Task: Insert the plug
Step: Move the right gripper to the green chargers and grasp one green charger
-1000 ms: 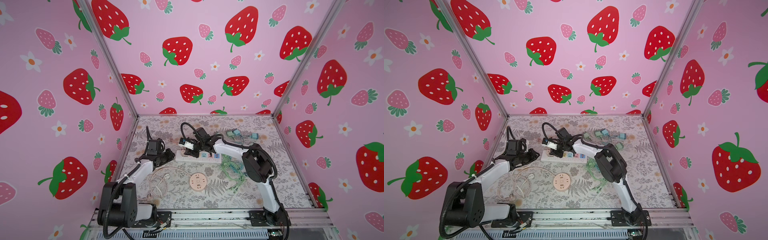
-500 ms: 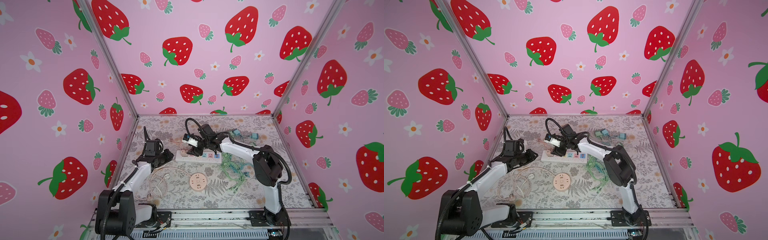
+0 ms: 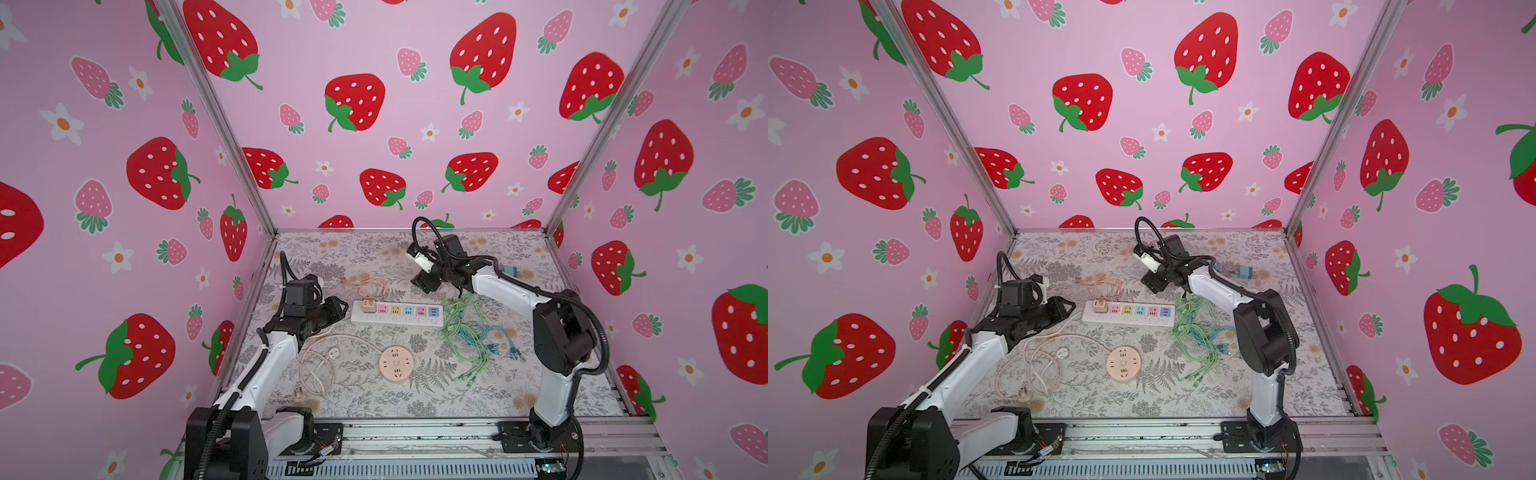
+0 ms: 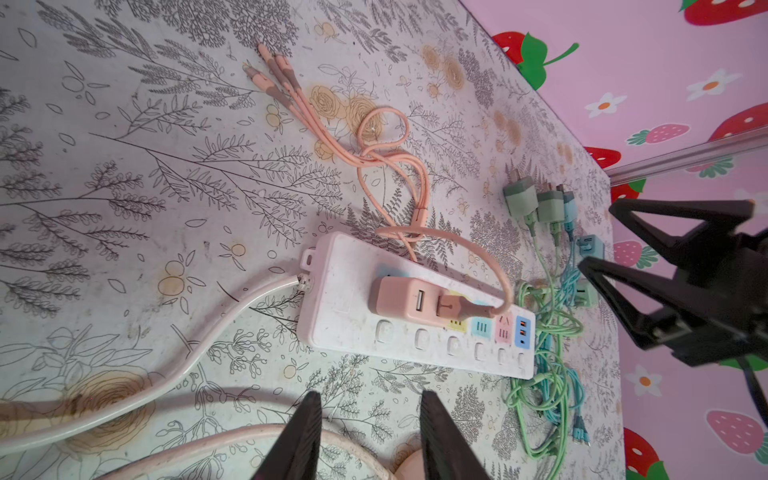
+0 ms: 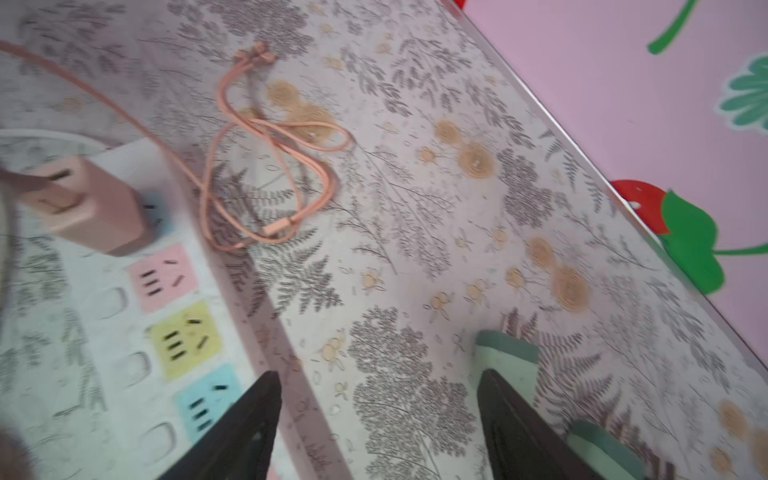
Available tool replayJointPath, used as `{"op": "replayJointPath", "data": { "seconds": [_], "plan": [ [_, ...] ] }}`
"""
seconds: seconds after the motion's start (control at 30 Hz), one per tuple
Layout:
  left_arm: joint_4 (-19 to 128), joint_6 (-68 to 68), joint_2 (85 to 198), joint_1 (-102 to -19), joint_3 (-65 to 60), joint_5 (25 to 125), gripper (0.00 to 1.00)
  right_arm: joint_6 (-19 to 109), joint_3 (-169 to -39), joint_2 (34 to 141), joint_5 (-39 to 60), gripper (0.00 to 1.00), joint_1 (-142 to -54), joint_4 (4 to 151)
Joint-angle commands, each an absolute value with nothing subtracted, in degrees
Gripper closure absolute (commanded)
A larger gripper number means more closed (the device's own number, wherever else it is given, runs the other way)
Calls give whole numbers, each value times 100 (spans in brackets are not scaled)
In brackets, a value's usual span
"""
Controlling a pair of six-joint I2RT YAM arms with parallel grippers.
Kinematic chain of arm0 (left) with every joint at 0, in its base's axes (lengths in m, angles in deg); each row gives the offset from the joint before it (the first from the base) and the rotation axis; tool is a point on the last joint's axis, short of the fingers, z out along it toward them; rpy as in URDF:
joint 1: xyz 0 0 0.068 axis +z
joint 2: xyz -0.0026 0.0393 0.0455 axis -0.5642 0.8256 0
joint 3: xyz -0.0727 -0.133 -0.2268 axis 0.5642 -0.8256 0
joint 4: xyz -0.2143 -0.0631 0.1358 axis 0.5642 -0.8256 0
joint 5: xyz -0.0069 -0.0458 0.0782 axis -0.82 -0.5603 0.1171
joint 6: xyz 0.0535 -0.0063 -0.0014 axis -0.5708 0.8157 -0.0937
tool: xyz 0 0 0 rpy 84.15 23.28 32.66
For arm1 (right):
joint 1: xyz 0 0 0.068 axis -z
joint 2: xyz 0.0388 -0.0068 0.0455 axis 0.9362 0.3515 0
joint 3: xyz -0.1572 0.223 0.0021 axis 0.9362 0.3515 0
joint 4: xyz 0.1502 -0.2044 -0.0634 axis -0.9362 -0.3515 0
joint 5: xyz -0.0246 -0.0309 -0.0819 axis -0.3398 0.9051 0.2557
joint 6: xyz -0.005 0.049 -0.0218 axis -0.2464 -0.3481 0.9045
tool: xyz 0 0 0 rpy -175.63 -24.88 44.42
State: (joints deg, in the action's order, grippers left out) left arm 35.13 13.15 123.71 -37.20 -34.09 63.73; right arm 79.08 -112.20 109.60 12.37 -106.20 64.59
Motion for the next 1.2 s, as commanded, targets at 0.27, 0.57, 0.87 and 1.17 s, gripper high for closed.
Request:
{"op": "replayJointPath", "data": {
  "seconds": [0.27,0.57,0.87,1.17],
  "plan": [
    [2877,1129,11477,-3698,-3064,6198,31,7405,-12387,12304,2181,23,-10077,6112],
    [2545,1000,11144,-3698,-2934,6244,26,7164,-12488,12696,1863,27,-9836,6272],
    [2369,967,10872,-3695,-2854,6199,26,7074,-12242,12838,1497,32,-9750,6369],
    [2333,965,10845,-3695,-2824,6218,26,6995,-12232,12981,1432,45,-9684,6443]
  ]
}}
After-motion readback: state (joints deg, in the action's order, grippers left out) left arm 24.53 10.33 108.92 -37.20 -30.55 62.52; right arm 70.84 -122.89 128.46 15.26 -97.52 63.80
